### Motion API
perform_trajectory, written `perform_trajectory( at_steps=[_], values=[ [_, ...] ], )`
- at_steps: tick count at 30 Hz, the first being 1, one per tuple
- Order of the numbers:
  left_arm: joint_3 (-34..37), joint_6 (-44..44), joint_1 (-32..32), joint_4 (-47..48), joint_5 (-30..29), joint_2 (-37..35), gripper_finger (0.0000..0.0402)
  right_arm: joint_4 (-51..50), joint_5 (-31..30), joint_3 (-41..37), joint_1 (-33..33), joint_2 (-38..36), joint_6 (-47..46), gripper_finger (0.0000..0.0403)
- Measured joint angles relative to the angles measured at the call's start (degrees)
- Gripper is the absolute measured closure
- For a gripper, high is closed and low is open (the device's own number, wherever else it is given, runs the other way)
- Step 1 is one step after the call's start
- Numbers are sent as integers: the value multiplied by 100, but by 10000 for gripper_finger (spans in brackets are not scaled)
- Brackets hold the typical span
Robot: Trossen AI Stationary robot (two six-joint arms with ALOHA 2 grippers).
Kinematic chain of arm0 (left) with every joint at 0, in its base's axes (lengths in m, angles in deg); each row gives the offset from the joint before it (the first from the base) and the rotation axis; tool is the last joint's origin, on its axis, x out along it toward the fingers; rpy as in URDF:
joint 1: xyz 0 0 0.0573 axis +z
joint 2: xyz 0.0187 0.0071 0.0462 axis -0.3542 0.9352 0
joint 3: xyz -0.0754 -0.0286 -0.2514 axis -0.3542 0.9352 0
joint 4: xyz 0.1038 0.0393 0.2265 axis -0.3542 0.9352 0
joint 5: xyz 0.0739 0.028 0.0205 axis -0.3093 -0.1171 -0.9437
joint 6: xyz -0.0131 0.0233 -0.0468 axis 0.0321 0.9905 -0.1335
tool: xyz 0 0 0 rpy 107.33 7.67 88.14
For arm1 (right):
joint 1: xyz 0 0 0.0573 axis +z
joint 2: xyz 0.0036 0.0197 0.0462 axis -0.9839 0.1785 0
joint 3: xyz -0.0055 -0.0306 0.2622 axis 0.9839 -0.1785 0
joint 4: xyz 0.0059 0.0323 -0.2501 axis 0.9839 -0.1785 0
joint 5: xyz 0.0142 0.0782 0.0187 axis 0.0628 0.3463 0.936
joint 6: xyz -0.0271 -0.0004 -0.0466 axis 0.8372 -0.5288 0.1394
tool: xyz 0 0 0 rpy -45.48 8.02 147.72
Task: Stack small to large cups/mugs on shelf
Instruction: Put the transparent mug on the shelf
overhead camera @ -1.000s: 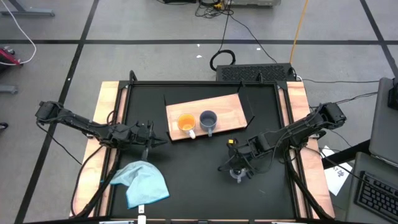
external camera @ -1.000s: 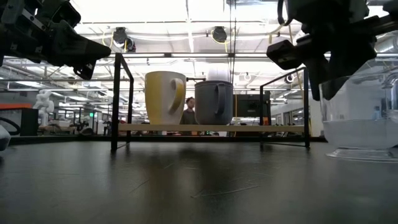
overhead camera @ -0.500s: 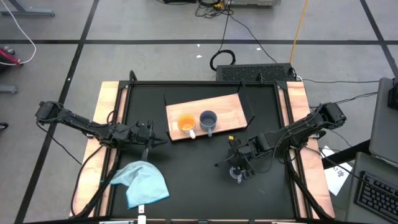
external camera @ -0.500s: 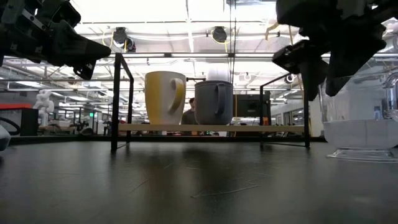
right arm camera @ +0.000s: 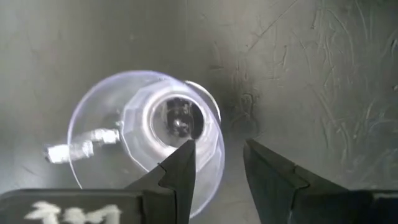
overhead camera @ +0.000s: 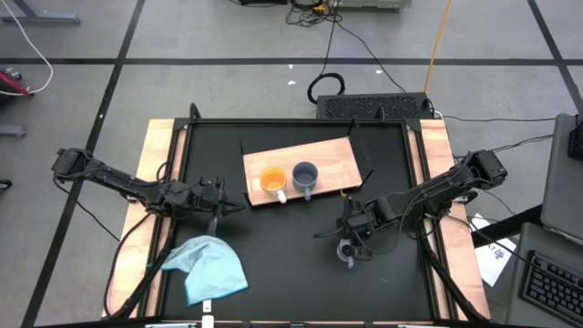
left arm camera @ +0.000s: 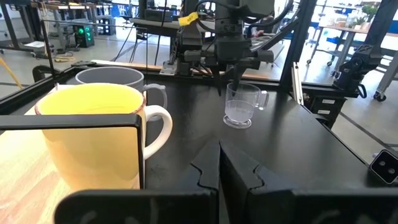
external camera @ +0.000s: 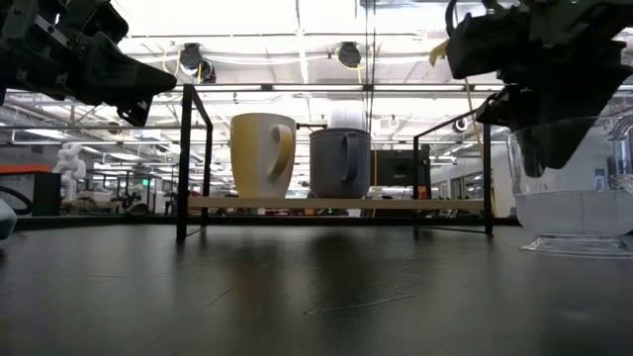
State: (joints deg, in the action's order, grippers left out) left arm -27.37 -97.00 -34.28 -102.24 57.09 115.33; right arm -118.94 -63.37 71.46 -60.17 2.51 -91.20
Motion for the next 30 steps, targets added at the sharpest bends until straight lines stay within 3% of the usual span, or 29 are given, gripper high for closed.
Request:
perform_trajectory(
  at_steps=[6, 13, 25, 30],
  values=[
    [0, -4, 1, -21, 0, 0, 394, 147, -7, 0, 0, 0, 551, 296],
    [0, -42, -1, 9, 4, 0, 394, 148, -22, 0, -36, 0, 1292, 394],
    [0, -36, -1, 62, 7, 0, 394, 460, 127, 2, -42, -2, 3126, 401],
    [0, -62, 1, 142, 9, 0, 394, 584, 131, 2, -107, -2, 3273, 402]
  ],
)
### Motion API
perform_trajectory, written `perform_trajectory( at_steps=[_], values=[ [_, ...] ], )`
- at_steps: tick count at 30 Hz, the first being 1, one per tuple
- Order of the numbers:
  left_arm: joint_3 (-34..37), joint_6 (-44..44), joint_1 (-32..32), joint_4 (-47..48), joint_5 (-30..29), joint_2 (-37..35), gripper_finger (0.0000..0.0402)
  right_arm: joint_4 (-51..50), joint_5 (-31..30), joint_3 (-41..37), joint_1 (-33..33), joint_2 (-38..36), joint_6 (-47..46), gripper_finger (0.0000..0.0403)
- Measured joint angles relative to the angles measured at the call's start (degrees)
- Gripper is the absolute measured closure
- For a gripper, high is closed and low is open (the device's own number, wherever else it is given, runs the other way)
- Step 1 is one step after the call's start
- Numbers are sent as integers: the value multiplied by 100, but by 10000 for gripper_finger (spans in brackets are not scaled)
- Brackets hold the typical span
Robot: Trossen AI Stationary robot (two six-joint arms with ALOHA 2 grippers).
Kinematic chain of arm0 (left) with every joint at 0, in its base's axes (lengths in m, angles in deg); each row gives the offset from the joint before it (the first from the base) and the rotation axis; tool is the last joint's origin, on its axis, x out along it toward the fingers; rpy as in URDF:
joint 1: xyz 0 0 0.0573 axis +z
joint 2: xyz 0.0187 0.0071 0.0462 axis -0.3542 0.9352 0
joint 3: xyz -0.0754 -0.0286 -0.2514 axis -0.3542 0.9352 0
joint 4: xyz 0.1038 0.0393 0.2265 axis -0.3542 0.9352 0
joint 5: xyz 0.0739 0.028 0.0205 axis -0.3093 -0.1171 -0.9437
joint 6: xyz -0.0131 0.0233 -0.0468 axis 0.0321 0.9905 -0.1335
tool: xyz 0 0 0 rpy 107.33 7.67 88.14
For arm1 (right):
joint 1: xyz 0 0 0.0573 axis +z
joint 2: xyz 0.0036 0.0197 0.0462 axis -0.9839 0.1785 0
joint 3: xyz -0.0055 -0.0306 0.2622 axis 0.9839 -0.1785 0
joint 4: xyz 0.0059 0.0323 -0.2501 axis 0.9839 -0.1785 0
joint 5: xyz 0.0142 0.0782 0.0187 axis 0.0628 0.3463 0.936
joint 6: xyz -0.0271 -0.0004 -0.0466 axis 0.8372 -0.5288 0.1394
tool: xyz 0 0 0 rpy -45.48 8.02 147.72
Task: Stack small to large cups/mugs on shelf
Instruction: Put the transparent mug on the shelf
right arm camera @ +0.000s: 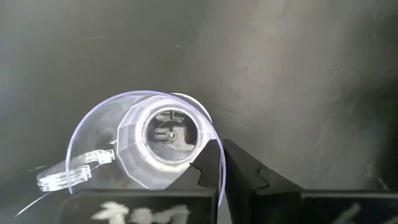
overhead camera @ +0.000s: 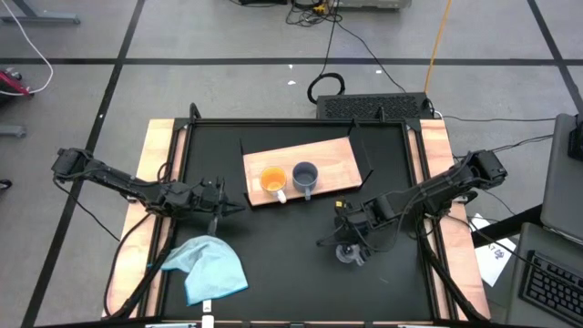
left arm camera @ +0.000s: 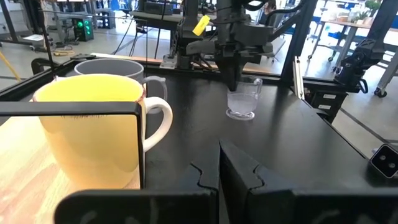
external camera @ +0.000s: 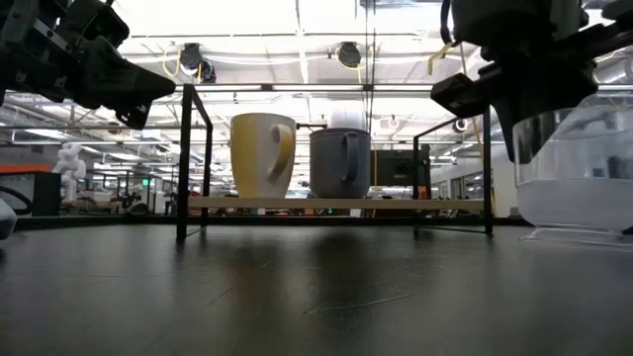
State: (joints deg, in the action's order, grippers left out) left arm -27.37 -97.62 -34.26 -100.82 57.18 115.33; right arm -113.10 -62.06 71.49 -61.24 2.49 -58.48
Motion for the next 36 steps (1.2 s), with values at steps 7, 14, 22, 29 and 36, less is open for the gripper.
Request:
perform_trajectory(
  at_steps=[7, 14, 22, 29, 36],
  values=[
    [0, -23, 0, -3, 0, 0, 394, 0, 0, 0, -46, 0, -318, 399],
    [0, -47, 0, -5, 2, 0, 394, 229, 15, 0, -41, 0, -743, 349],
    [0, -71, -2, -6, 4, 0, 394, 247, 13, 0, -39, 0, -1199, 287],
    [0, -64, -1, -7, 4, 0, 394, 216, 15, 0, -39, 0, -2189, 283],
    [0, -21, 0, -7, 7, 0, 394, 187, 20, 0, -37, -166, -2313, 285]
  ],
)
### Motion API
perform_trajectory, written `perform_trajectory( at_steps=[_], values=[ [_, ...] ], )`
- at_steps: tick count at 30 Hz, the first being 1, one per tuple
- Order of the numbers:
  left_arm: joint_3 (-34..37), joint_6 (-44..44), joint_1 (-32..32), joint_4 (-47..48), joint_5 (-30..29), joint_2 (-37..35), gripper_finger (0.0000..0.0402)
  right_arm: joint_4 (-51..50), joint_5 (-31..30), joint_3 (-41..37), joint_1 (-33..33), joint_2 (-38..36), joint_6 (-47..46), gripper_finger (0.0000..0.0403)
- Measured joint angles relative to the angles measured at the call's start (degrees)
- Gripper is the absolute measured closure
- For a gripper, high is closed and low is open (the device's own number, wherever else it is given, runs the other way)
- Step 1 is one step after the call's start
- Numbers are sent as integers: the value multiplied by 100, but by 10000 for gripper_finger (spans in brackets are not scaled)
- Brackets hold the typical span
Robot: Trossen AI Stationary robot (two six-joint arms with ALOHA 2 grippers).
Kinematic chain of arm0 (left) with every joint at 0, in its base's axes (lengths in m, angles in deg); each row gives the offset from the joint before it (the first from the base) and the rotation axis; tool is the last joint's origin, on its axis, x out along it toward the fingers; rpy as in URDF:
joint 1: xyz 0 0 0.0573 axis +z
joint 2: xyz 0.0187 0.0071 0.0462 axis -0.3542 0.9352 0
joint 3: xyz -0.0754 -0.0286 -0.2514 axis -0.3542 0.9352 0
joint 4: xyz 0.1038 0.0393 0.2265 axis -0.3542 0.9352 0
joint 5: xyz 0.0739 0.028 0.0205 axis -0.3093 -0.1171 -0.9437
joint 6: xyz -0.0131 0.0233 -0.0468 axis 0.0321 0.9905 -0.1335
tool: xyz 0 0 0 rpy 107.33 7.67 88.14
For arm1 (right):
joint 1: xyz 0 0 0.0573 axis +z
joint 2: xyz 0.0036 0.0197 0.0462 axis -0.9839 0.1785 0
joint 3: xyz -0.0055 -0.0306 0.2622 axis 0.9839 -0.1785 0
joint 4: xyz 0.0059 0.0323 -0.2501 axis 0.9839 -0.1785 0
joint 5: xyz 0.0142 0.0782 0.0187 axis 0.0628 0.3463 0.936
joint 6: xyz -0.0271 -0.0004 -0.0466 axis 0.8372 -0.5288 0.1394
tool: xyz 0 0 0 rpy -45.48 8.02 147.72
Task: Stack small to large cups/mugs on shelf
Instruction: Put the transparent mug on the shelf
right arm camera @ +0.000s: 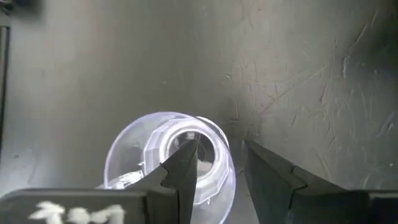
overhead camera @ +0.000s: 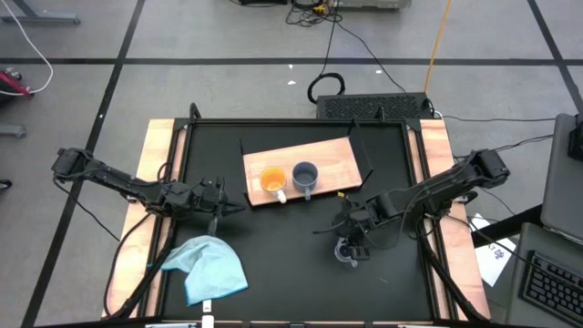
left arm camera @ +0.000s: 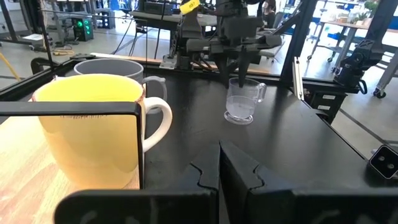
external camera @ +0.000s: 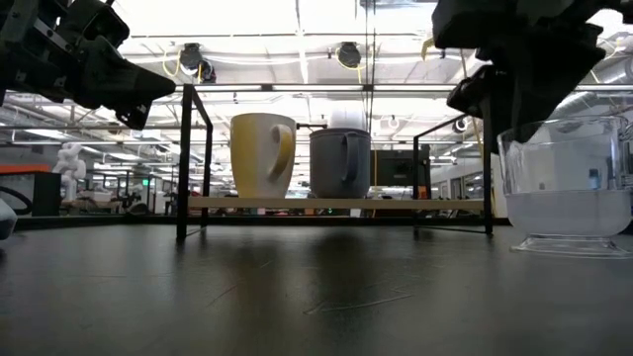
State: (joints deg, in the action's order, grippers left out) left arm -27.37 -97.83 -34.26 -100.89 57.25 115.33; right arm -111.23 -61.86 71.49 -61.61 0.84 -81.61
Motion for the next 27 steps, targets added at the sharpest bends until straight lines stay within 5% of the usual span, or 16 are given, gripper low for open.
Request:
perform_trajectory(
  at_steps=[10, 27],
  values=[
    [0, 0, -2, 42, 17, 0, 394, -482, 25, 4, 40, -653, -514, 286],
    [0, 17, -2, 38, 17, 0, 394, -711, -455, 0, 490, -422, -1200, 287]
  ],
)
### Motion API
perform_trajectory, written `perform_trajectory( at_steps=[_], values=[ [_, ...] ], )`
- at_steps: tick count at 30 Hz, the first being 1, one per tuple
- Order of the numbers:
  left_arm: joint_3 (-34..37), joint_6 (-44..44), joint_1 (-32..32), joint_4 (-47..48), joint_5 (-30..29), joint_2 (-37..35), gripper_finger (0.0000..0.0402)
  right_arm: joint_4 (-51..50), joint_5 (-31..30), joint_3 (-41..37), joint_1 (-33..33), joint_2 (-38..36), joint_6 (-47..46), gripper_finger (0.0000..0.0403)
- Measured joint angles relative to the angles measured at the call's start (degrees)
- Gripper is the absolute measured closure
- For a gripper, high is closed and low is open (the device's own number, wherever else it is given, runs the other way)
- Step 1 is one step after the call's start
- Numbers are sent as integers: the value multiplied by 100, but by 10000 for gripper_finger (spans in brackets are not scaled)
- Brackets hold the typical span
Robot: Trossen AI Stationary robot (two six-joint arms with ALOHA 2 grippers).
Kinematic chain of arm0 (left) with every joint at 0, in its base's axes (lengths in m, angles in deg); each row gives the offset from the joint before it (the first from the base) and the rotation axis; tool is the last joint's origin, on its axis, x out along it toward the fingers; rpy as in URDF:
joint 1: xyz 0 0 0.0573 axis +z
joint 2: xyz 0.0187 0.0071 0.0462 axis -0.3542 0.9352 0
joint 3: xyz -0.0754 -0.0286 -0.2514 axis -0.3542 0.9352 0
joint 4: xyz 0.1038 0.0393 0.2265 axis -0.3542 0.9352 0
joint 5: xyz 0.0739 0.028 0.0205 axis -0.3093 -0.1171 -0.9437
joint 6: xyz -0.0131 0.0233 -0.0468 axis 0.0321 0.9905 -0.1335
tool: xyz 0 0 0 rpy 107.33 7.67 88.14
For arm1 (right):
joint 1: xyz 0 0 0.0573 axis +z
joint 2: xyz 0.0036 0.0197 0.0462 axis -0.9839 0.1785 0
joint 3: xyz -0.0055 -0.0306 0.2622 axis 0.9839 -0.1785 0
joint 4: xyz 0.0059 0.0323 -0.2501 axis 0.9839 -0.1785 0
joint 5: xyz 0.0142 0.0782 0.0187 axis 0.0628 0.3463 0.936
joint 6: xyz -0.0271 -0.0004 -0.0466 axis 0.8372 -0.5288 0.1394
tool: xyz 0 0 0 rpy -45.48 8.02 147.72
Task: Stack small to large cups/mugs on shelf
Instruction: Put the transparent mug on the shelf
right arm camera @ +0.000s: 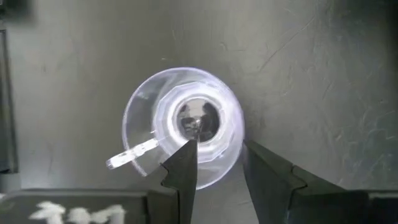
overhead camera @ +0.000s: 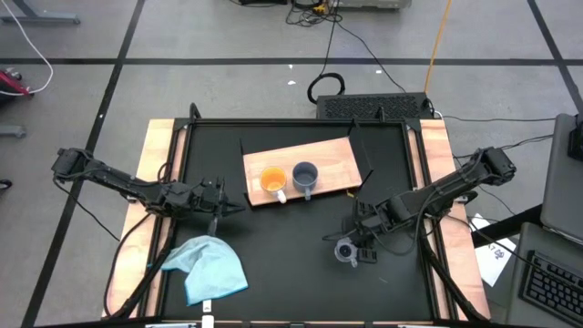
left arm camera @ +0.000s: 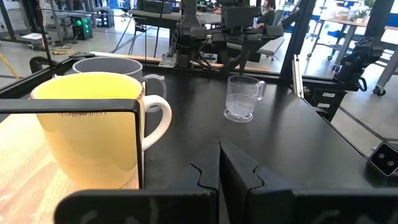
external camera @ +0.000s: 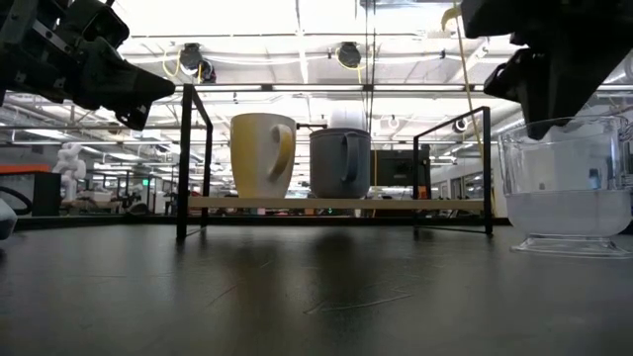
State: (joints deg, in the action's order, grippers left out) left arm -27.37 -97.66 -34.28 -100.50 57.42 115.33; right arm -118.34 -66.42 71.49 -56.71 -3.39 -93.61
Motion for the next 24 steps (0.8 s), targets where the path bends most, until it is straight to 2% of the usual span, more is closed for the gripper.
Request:
perform_trajectory(
  at_steps=[9, 17, 20, 24],
  values=[
    [0, -17, -3, -1, -2, 0, 394, 504, -22, -490, -2, 2, 154, 287],
    [0, -13, -2, -8, -7, 0, 394, 650, -50, -522, -14, 2, 544, 289],
    [0, -12, -2, -8, -9, 0, 394, 759, -65, -522, -17, 2, 717, 305],
    [0, -12, -2, -10, -24, 0, 394, 804, -71, -522, -52, 2, 734, 346]
  ],
)
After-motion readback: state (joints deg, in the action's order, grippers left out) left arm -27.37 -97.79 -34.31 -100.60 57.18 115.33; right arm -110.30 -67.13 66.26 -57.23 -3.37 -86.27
